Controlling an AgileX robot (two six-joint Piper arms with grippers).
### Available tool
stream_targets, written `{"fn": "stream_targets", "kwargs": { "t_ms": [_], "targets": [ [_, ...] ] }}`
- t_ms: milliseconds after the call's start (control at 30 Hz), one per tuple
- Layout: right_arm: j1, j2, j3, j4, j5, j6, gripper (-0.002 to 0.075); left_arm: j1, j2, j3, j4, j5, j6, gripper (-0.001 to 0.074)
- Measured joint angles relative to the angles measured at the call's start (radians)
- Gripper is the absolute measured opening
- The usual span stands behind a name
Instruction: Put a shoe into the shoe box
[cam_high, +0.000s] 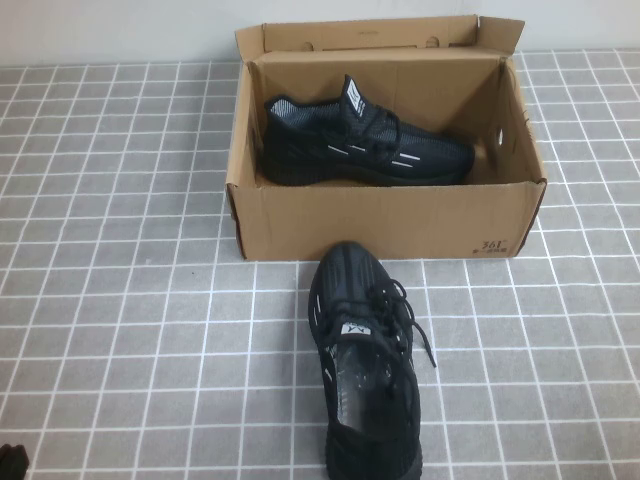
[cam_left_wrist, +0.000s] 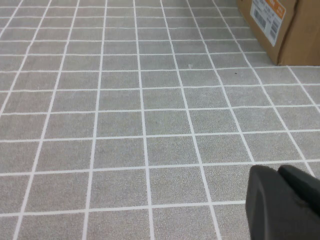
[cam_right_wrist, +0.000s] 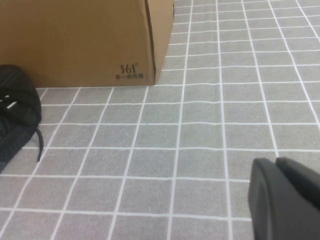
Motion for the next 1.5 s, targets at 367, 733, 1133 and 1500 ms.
{"fn": "stream_targets", "kwargs": {
  "t_ms": [367,733,1133,1500],
  "targets": [
    [0.000,0.000,0.000,0.000,-0.002,0.000,-0.0016,0.000,0.000,0.000,0.000,0.000,0.000,0.0000],
    [0.000,0.000,0.000,-0.014,-0.016,-0.002,-0.0016,0.000,0.000,0.000,0.000,0.000,0.000,0.0000],
    [0.000,0.000,0.000,-0.015,-0.094,-0.002,-0.0016,0.000,0.000,0.000,0.000,0.000,0.000,0.0000],
    [0.000,0.000,0.000,0.442,-0.280,-0.004,-0.0016,0.000,0.000,0.000,0.000,0.000,0.000,0.0000]
  ]
}}
